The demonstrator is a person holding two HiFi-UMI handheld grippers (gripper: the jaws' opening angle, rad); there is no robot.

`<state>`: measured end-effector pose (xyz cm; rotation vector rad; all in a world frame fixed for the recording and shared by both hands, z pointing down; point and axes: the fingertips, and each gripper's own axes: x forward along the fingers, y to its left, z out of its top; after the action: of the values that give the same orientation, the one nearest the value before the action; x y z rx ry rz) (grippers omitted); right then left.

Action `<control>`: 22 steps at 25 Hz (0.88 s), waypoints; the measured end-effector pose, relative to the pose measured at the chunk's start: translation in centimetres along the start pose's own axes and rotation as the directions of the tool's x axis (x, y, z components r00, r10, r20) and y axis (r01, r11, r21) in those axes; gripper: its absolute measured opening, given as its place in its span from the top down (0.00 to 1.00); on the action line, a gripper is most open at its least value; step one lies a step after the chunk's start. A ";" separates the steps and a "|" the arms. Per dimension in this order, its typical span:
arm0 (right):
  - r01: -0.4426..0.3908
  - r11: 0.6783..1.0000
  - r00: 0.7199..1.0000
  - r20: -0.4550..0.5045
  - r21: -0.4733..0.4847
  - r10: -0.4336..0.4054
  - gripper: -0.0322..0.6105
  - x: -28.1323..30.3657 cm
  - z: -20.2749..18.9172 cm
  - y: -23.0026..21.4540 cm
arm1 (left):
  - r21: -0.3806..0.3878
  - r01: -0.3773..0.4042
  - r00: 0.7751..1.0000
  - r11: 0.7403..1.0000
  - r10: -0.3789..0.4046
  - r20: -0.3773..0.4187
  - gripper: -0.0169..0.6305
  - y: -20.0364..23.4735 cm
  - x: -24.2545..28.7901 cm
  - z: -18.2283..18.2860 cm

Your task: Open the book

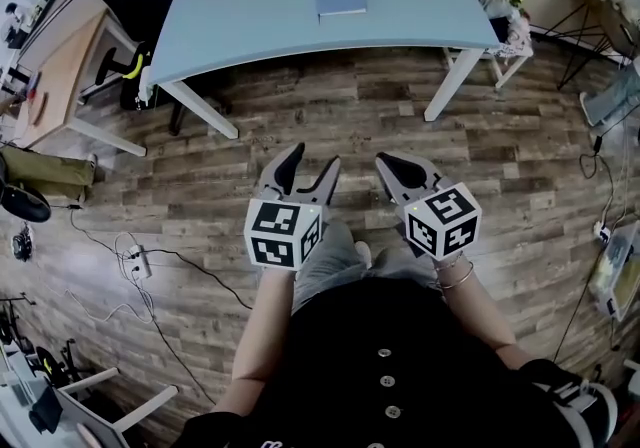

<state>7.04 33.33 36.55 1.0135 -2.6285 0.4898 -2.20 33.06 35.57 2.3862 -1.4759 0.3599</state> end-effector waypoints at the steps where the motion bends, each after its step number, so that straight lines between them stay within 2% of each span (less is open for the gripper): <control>1: 0.002 1.000 1.000 -0.002 0.003 -0.002 0.95 0.1 0.0 -0.2 | -0.002 0.002 1.000 1.000 -0.002 -0.003 0.61 0.1 0.3 0.0; 9: 0.023 0.999 1.000 -0.003 0.023 -0.023 0.95 2.0 0.8 -2.1 | 0.002 0.023 1.000 1.000 -0.023 -0.010 0.61 1.6 2.9 1.0; 14: 0.068 0.997 0.998 -0.007 0.029 -0.068 0.95 3.3 1.5 -4.6 | -0.009 0.036 0.999 0.999 -0.035 0.021 0.61 3.2 5.5 2.3; 22: 0.118 0.992 0.993 -0.007 0.036 -0.118 0.95 6.0 3.4 -8.3 | -0.005 0.094 0.995 0.996 -0.093 0.031 0.61 5.2 10.2 4.3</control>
<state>7.94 22.62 37.48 1.1694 -2.5459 0.5132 -2.22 20.84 36.01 2.4561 -1.3700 0.2978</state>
